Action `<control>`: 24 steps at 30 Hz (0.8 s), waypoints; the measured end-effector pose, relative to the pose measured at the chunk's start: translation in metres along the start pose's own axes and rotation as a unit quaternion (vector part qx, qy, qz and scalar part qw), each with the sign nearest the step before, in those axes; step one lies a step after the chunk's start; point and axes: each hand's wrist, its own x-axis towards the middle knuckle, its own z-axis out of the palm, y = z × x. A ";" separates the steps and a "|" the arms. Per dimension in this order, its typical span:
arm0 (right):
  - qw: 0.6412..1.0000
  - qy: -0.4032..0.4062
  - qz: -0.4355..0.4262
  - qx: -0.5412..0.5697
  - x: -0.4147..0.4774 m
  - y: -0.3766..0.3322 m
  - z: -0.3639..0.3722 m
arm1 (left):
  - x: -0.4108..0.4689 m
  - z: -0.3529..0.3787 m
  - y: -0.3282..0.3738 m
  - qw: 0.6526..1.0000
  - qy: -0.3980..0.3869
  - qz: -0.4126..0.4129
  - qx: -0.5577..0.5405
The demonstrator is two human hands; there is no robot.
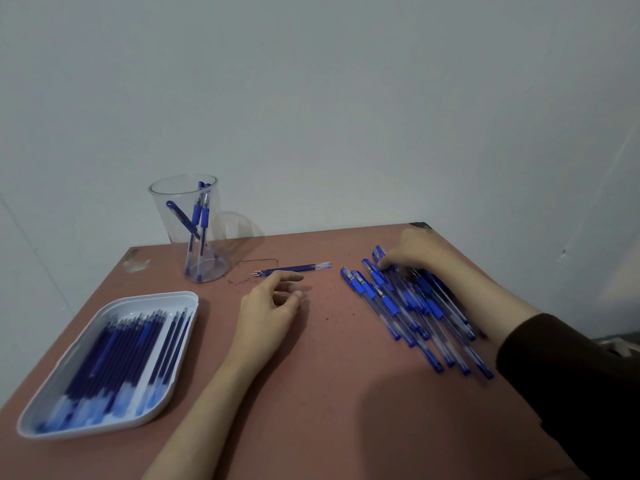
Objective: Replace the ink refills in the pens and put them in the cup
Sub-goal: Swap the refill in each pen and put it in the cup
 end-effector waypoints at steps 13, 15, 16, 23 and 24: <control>0.937 0.004 -0.290 0.195 -0.054 -0.054 -0.001 | 0.007 -0.018 0.005 0.979 0.079 -0.036 -0.182; 0.935 0.035 -0.321 0.145 -0.060 -0.064 0.017 | 0.007 -0.023 0.003 0.976 0.102 -0.032 -0.187; 0.935 0.051 -0.326 0.130 -0.062 -0.067 0.025 | 0.007 -0.024 0.002 0.976 0.111 -0.031 -0.184; 0.913 0.140 -0.373 0.093 -0.064 -0.073 0.061 | 0.009 -0.029 0.001 0.977 0.121 -0.048 -0.171; 0.910 0.154 -0.375 0.091 -0.063 -0.072 0.061 | 0.009 -0.029 0.003 0.977 0.108 -0.053 -0.176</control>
